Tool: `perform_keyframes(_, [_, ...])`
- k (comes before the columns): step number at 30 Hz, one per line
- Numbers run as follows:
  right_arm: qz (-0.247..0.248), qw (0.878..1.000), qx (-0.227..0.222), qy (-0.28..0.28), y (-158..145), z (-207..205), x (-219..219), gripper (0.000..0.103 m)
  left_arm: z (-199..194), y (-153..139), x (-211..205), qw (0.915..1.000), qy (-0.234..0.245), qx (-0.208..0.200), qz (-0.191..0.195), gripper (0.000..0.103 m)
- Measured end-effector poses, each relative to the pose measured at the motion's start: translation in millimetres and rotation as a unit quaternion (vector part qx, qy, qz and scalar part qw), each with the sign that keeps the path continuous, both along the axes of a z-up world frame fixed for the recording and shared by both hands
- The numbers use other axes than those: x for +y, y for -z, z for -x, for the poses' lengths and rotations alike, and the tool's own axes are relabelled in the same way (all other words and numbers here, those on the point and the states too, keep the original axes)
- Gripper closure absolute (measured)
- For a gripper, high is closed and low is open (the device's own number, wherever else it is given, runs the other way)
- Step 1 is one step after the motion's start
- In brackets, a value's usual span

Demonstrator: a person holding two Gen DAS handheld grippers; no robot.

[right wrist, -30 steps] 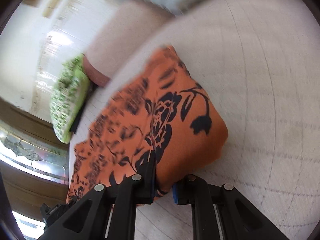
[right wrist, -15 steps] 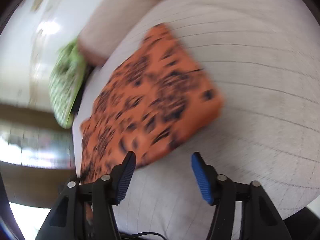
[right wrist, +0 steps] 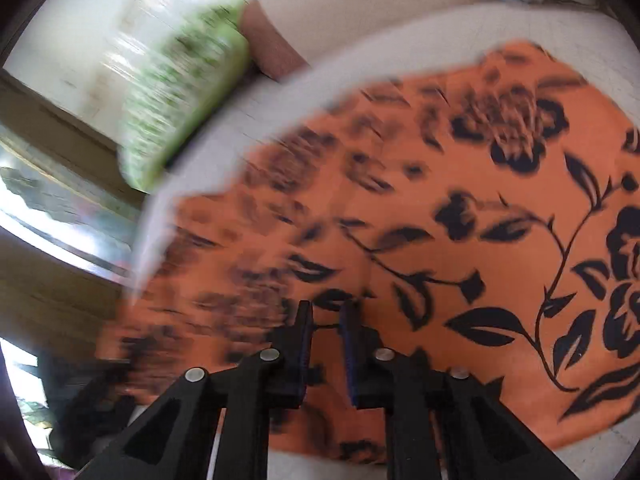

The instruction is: Fold small clothes

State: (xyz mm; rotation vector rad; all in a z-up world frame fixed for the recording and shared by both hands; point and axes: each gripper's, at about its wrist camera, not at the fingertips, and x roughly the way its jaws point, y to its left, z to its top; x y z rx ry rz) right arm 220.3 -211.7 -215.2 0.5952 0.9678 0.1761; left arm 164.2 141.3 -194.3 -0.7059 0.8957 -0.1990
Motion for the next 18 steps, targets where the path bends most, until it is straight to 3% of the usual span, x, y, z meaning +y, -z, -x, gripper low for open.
perform_keyframes(6, [-0.014,1.000,0.006,-0.005,9.0,0.1,-7.5,0.102,8.2,-25.0,-22.6,0.9964,0.015,-0.057,-0.060,0.084])
perform_keyframes(11, [-0.035,0.999,0.012,-0.005,-0.6,13.5,-25.2,0.101,22.6,-57.7,-61.7,0.9837,0.047,-0.113,-0.132,0.084])
perform_keyframes(18, [-0.031,0.995,-0.047,0.080,-25.8,43.9,-105.4,0.100,30.2,-91.2,-148.7,0.9632,0.114,-0.143,-0.197,0.084])
